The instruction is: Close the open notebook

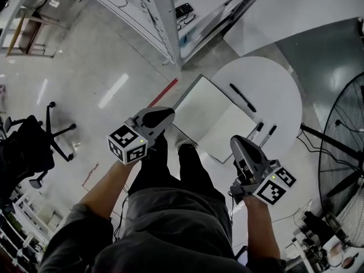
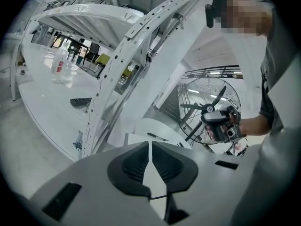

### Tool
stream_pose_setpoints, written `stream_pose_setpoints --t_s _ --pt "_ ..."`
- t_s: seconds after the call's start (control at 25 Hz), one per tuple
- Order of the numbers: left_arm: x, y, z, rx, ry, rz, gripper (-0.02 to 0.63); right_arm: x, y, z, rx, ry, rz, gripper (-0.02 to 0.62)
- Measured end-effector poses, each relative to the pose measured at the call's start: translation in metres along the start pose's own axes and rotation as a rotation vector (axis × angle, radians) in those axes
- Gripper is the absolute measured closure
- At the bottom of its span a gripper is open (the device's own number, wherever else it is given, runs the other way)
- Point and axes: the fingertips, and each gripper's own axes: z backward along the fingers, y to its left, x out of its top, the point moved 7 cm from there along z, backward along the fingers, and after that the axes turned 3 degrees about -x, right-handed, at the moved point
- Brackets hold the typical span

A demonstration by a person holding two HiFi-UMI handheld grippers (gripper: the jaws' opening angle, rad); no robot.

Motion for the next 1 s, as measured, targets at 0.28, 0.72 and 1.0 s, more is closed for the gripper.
stream_pose_setpoints --t_s 0.28,0.72,1.0 --pt "-0.033 0.033 -0.008 0.007 0.027 0.048 0.551 -0.019 -0.005 -0.021 -0.016 0.061 -0.002 0.574" --pt "-0.088 0.07 -0.022 -0.03 0.088 0.16 0.413 -0.036 -0.013 -0.037 -0.043 0.12 -0.004 0.574" --pt "-0.111 0.073 -0.031 -0.095 0.103 0.259 0.376 -0.047 -0.021 -0.038 -0.057 0.135 -0.025 0.574"
